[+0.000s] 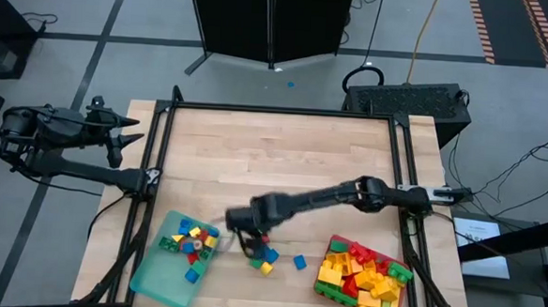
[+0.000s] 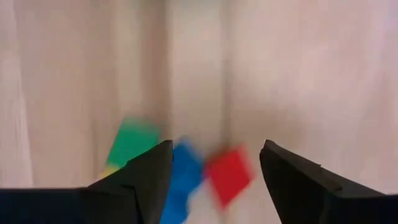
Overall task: Sort blocks by size
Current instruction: Put the red block into the blue bin
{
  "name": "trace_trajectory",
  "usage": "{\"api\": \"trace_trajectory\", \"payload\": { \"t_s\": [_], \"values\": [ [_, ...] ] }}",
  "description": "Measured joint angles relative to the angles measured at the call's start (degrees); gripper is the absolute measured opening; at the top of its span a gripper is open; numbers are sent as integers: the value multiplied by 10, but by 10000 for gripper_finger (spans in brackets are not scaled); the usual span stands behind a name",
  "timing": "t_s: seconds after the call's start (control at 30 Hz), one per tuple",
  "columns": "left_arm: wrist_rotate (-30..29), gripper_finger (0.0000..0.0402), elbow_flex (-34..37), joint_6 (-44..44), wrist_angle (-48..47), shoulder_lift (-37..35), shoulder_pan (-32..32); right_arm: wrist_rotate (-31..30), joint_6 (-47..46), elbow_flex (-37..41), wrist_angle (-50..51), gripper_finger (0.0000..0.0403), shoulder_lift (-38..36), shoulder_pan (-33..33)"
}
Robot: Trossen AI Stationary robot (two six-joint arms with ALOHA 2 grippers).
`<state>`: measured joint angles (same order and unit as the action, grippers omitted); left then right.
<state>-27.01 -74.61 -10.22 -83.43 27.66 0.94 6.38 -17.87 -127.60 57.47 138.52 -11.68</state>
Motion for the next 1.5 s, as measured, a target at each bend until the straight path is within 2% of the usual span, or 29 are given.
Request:
{"api": "trace_trajectory", "payload": {
  "t_s": [0.17, 0.3, 0.4, 0.73, 1.07, 1.5],
  "values": [
    [0, 187, 0, 0, 0, 0, 0, -61, 46, -2, 87, 235, -5, -55],
    [1, 187, 0, 0, 0, 0, 0, -151, 71, -1, 81, 235, -4, -82],
    [1, 187, 0, 1, 0, 0, 0, -188, 68, -1, 74, 235, -4, -83],
    [2, 187, 0, 0, 0, 0, 0, -167, 67, 18, 78, 235, 4, -76],
    [2, 187, 0, 1, 0, 0, 0, -153, 75, 104, 43, 234, 3, -69],
    [0, 187, 0, 2, -1, 0, 0, -150, 142, 100, 5, 188, 5, -62]
  ]
}}
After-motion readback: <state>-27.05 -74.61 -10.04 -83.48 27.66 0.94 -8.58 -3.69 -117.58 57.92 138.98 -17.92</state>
